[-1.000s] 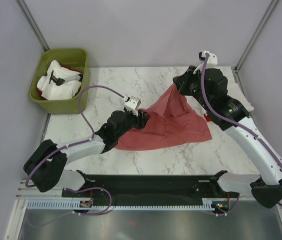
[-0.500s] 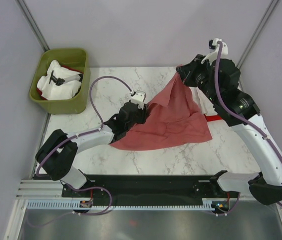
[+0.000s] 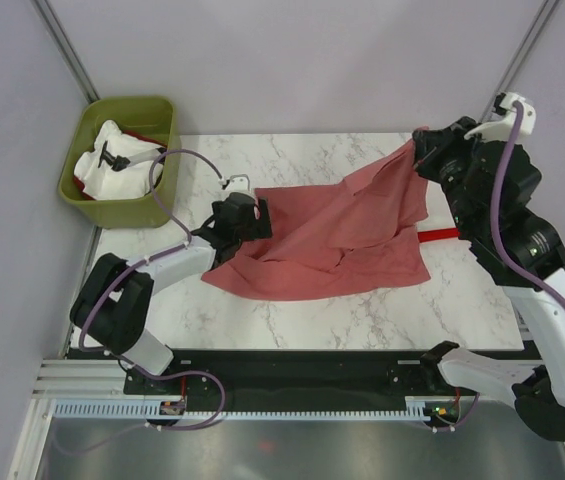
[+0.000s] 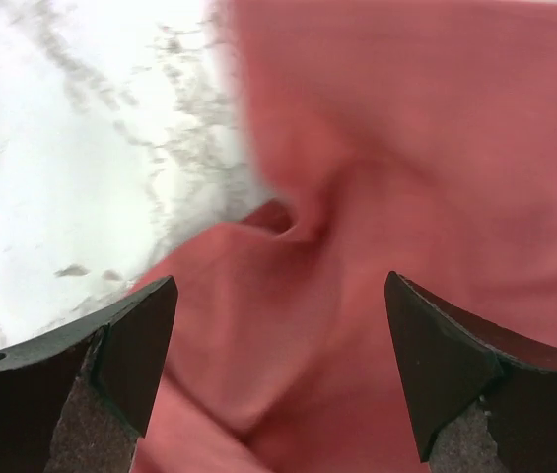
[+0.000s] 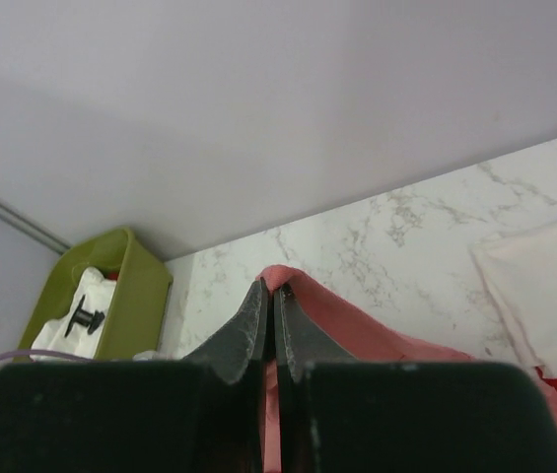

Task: Fold and stack the t-shirts
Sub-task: Flatten the tshirt out

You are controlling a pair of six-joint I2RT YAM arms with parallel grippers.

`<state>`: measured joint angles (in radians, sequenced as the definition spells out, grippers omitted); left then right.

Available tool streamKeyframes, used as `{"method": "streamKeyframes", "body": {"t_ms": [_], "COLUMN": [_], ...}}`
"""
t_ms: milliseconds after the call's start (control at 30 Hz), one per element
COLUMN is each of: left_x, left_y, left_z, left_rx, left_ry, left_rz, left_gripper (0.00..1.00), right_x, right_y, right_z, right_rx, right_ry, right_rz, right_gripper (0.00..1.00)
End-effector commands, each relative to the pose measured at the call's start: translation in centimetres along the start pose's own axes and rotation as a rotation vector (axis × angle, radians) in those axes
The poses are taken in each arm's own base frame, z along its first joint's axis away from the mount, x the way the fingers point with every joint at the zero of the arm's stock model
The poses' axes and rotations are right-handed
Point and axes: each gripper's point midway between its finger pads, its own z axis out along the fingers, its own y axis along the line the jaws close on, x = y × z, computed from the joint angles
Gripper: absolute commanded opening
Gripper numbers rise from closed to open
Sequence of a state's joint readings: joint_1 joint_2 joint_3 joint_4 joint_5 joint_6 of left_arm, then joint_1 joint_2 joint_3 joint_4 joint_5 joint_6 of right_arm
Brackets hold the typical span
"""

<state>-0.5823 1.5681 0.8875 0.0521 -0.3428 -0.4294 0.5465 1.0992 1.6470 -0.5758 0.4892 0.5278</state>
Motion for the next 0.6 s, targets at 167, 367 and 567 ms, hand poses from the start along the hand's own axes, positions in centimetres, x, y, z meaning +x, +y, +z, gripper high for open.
{"method": "streamKeyframes", "body": {"t_ms": [167, 367, 567], "left_x": [-2.3, -2.4, -0.4], "left_y": [0.8, -2.7, -6.0], "left_z": [-2.4, -2.4, -2.2], "left_rx": [0.02, 0.213, 0.269], "left_ry": [-0.081, -0.079, -0.001], "left_rz": [-0.154, -0.097, 0.003], "left_gripper": [0.93, 0.88, 0.87], "right_x": [-2.5, 1.0, 7.0], "right_y": [-2.0, -0.3, -3.3], "right_z": [-1.6, -2.2, -6.0], "right_rx": [0.058, -0.107, -0.161], "right_ry": [-0.121, 0.002, 0.152], "right_rz": [0.017, -0.071, -0.094], "right_gripper": [0.0, 0.0, 0.0]}}
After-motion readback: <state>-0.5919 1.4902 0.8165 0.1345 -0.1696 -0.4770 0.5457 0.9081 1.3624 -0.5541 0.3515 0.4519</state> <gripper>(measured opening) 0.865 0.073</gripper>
